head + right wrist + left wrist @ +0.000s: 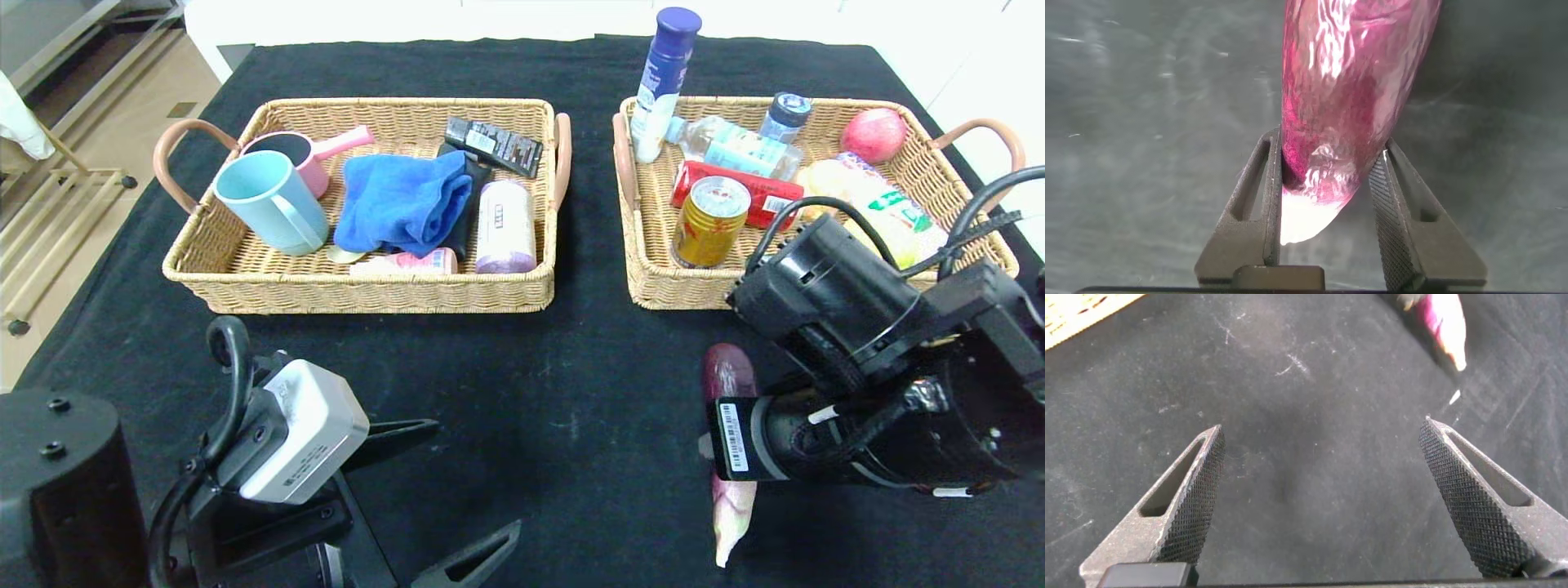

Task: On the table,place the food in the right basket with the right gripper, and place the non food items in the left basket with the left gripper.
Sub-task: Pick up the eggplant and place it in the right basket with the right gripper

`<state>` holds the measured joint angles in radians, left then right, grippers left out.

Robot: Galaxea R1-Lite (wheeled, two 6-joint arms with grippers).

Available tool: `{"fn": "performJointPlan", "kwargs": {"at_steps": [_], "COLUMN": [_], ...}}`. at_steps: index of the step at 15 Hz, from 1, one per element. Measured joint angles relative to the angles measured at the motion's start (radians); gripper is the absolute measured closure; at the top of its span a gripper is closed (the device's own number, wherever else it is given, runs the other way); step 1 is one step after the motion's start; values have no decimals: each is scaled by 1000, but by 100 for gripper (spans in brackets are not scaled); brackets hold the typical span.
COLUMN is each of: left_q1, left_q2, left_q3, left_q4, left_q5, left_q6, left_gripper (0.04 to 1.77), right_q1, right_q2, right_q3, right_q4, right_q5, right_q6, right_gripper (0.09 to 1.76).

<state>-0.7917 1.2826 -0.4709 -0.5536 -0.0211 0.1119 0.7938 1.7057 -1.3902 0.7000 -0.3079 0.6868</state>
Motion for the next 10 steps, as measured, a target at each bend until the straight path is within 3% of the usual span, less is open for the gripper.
{"fn": "performJointPlan", "kwargs": {"at_steps": [5, 10], "left_q1": [0, 0], "left_q2": [4, 12], "left_q3": [0, 0], "left_q4": [0, -2], "left_q5": [0, 1], "left_q6": [-3, -3], "left_gripper": [9, 9], "right_q1": [-6, -130], "right_q2": [-86, -119], "right_q3": [-40, -173], "right_q4": [51, 66], "right_q5": [-48, -82], "right_q6": [-7, -42], "right_gripper": [113, 113]}}
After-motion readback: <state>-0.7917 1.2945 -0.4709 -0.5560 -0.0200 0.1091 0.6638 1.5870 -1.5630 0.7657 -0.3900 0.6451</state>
